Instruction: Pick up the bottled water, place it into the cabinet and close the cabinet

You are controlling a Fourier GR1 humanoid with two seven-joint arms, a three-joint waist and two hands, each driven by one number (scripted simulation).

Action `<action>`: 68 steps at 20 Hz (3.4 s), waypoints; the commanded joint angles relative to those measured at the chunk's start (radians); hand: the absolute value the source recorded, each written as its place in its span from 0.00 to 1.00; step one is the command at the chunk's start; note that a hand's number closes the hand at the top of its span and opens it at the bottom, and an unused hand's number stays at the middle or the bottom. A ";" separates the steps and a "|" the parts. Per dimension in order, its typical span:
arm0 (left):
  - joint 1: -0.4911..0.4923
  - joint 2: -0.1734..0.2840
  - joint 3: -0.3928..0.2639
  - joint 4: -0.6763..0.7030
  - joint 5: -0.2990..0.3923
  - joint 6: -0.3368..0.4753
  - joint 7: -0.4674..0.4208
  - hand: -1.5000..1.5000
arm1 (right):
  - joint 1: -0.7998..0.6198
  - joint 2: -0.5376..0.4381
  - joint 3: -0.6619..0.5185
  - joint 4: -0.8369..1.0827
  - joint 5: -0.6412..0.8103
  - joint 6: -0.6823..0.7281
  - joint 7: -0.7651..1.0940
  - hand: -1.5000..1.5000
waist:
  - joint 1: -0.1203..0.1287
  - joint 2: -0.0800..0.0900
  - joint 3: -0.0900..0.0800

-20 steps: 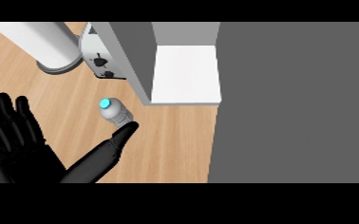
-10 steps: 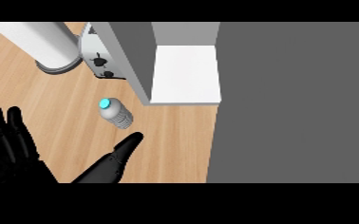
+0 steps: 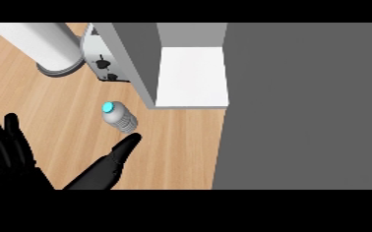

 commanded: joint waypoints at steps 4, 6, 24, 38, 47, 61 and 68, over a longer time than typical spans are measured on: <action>0.042 0.046 0.042 0.122 0.146 0.112 -0.083 0.00 | 0.048 -0.028 0.093 -0.096 0.130 -0.037 0.016 0.00 | -0.004 0.001 -0.001; -0.042 0.038 0.128 0.088 0.175 0.009 -0.039 0.00 | 0.006 -0.029 0.064 -0.097 0.110 -0.047 0.040 0.00 | -0.002 0.002 -0.001; 0.054 0.194 0.215 0.428 0.726 0.265 -0.523 0.00 | -0.028 -0.075 0.138 -0.091 0.158 -0.133 0.046 0.00 | -0.006 0.001 -0.003; -0.001 0.037 0.340 0.792 1.153 0.095 -1.078 0.00 | -0.058 -0.111 0.175 -0.148 0.172 -0.188 0.100 0.00 | -0.008 0.001 -0.003; -0.071 -0.004 0.397 1.031 1.359 0.025 -1.357 0.00 | -0.054 -0.142 0.170 -0.106 0.167 -0.204 0.049 0.00 | -0.006 0.002 -0.001; -0.168 -0.004 0.380 1.385 1.713 0.018 -1.746 0.00 | -0.127 -0.147 0.147 -0.052 0.142 -0.245 0.056 0.00 | -0.005 0.004 -0.001; -0.155 -0.004 0.457 1.552 1.842 -0.152 -1.940 0.00 | -0.054 -0.223 0.174 -0.128 0.143 -0.247 0.042 0.00 | -0.013 0.003 -0.002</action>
